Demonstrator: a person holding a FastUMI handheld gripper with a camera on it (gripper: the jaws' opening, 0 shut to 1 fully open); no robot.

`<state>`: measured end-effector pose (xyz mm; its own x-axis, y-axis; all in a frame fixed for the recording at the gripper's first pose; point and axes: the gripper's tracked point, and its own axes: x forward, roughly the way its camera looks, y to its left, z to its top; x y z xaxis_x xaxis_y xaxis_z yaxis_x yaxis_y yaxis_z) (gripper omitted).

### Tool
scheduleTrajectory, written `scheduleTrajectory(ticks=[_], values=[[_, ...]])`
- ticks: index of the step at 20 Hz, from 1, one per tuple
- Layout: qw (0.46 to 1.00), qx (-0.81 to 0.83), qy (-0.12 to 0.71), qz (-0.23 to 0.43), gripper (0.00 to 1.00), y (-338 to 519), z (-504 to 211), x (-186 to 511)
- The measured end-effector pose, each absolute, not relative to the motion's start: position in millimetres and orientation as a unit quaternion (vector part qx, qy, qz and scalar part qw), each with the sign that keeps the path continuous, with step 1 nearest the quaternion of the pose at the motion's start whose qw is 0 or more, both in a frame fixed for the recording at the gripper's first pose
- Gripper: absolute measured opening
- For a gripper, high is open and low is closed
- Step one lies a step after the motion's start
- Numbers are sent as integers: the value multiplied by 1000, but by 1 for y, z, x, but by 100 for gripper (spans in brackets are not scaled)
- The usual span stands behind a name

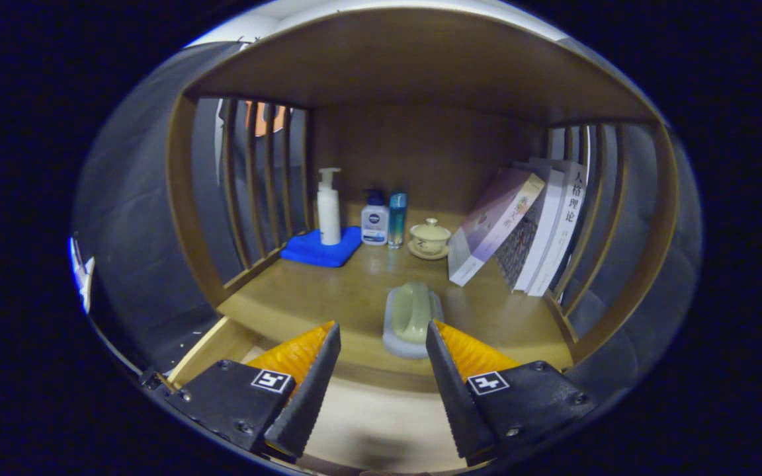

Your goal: Pull open the drawer, take out the items inside it, and place them on the countertop above the cabinet.

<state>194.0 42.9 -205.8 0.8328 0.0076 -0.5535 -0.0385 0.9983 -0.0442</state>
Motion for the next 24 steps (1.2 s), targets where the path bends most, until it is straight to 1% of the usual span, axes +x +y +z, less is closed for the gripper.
scheduleTrajectory(ticks=[5, 10, 13, 16, 21, 24], values=[[963, 6, 266, 36, 85, 60, -205, 134], [972, 5, 231, 35, 87, 66, -210, 86], [974, -22, 223, 31, 91, 71, -231, 61], [976, -25, 214, 26, 91, 80, -248, 40], [972, 1, 233, 11, 91, 89, -284, 8], [972, -19, 233, 5, 91, 94, -300, -9]])
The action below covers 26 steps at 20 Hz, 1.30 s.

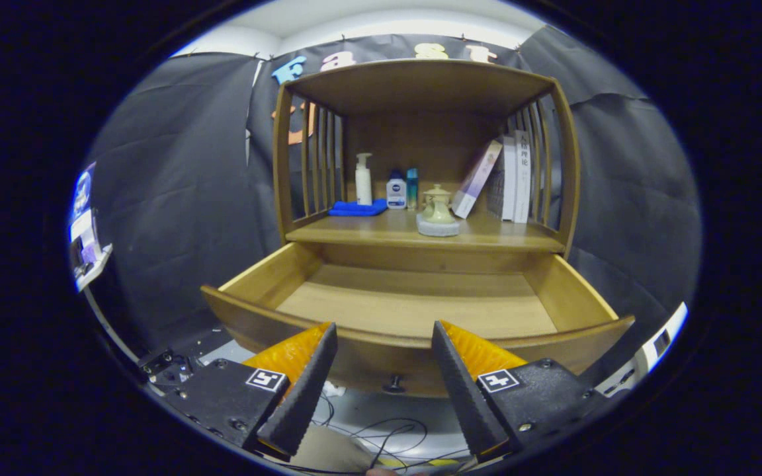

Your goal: Pull open the drawer, take out the items inside it, and place them on the countertop above the cabinet.

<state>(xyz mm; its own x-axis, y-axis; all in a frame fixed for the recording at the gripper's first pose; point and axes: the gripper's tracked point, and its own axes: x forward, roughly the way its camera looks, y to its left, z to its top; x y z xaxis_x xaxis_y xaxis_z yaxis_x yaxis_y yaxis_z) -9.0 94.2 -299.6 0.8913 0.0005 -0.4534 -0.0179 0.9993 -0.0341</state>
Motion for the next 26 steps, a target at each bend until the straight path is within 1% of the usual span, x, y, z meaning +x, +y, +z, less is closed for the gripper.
scheduleTrajectory(ticks=[5, 9, 13, 15, 19, 26], values=[[965, -29, 261, -18, 93, 90, -334, -28], [960, -12, 276, -40, 93, 82, -353, -22], [961, -33, 267, -60, 92, 77, -356, -15], [961, -47, 264, -70, 95, 76, -357, -14], [962, -29, 254, -99, 95, 70, -357, -5], [964, -26, 248, -96, 95, 72, -355, 2]])
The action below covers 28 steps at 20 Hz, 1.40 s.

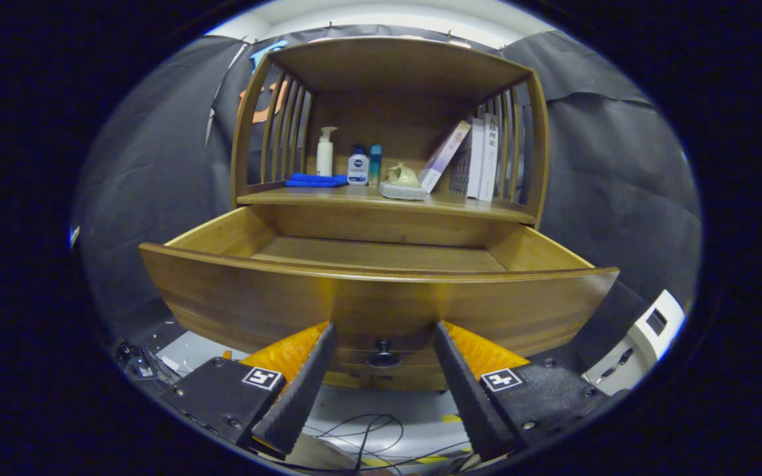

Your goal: Pull open the drawer, take out the items inside it, and place them on the countertop above the cabinet.

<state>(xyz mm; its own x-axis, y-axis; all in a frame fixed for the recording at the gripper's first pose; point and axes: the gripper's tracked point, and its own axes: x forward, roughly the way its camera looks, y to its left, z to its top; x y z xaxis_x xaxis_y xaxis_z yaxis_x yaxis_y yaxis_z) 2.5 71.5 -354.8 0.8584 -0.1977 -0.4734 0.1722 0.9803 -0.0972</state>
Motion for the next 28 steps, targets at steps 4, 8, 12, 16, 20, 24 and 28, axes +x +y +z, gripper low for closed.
scheduleTrajectory(ticks=[4, 8, 12, 16, 20, 24, 28], values=[[964, -37, 245, -98, 95, 67, -356, 13], [964, -35, 246, -95, 95, 65, -355, 30], [964, -34, 246, -96, 95, 62, -357, 53], [965, -32, 242, -95, 95, 57, -356, 81], [964, -30, 244, -98, 95, 54, -359, 103], [964, -46, 243, -99, 95, 49, -362, 123], [964, -60, 240, -100, 95, 44, -365, 142]])
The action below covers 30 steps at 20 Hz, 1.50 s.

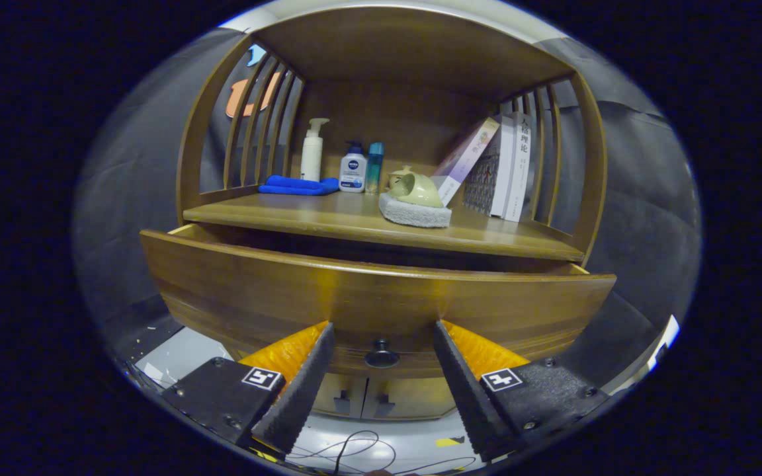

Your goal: Pull open the drawer, take out the items inside it, and place them on the countertop above the cabinet.

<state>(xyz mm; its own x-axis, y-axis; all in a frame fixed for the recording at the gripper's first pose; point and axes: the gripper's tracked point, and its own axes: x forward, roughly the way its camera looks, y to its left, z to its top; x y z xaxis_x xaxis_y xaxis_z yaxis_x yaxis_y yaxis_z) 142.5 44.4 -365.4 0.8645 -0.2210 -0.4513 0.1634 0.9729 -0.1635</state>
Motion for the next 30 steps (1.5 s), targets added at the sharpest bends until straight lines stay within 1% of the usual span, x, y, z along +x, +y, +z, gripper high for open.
scheduleTrajectory(ticks=[10, 14, 16, 21, 30], values=[[961, -63, 253, -96, 95, 36, -371, 189], [957, -82, 262, -93, 96, 36, -373, 189], [959, -65, 267, -73, 97, 40, -369, 188], [970, -40, 232, -54, 96, 34, -315, 170], [990, -7, 143, -20, 96, 34, -189, 106]])
